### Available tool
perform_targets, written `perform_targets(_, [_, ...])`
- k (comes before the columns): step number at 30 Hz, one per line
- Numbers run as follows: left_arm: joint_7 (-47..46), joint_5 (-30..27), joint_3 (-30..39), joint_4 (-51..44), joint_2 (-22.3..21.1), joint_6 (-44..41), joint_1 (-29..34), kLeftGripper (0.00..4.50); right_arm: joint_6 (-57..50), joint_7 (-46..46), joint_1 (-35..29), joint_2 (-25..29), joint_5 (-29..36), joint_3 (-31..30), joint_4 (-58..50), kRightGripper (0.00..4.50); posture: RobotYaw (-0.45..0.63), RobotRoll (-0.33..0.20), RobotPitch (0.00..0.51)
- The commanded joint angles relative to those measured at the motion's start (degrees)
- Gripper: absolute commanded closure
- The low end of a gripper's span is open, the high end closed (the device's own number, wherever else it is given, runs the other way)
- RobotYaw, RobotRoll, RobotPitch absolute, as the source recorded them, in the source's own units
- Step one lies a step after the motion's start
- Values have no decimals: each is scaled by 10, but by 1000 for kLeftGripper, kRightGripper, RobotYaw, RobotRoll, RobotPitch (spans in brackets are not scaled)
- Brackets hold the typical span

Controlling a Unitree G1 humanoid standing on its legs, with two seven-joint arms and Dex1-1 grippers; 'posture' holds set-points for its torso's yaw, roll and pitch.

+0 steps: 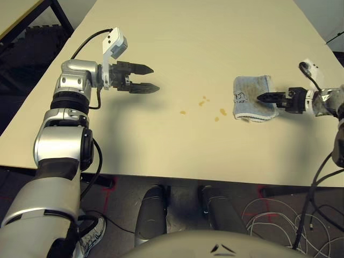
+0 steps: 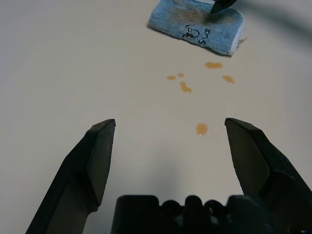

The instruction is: Wipe the water off the table with a rag.

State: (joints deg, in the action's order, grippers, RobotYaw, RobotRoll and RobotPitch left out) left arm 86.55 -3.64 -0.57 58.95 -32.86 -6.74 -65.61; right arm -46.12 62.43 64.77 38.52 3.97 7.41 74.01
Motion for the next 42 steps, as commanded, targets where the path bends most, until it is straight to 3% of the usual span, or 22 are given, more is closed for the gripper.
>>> perform_targets(1, [2, -3, -5, -13, -1, -6, 12, 0, 8, -52, -6, -31, 5, 9, 5, 40, 83, 0, 205])
perform_targets(7, [-1, -4, -4, -12, 4, -6, 12, 0, 25, -112, -14, -46, -12, 1, 4, 40, 74, 0, 201])
perform_targets(9, [-3, -5, -3, -9, 5, -3, 10, 0, 32, -116, -18, -46, -14, -2, 3, 414, 69, 0, 199])
perform_targets(11, [-5, -5, -3, -6, 8, 0, 7, 0, 25, -123, -18, -43, -12, -2, 4, 948, 63, 0, 196])
perform_targets(19, [-15, -2, -2, 14, 16, 13, -7, 0, 19, -130, -16, -31, 6, 14, -5, 4010, 38, 0, 191])
perform_targets(21, [-16, -2, -2, 19, 18, 16, -9, 0, 10, -130, -7, -28, 17, 25, -10, 4497, 30, 0, 196])
perform_targets(26, [-15, 0, -4, 27, 21, 23, -9, 0, -36, -152, 38, -23, 61, 70, -39, 4497, 16, 0, 200])
perform_targets(31, [-13, 0, -4, 30, 24, 25, -14, 0, -164, -179, 75, -39, 121, 101, -160, 4497, 8, 0, 200])
perform_targets(35, [-12, 2, -5, 36, 23, 28, -18, 0, -334, -272, 65, -122, 188, 173, -368, 4497, -10, 0, 193])
perform_targets(38, [-9, 4, -7, 39, 24, 29, -22, 0, -412, -333, 45, -190, 201, 230, -482, 4497, -14, 0, 190])
perform_targets(42, [14, 3, -10, 37, 21, 17, -38, 0, -464, -426, 12, -324, 228, 293, -602, 4497, -17, 0, 192])
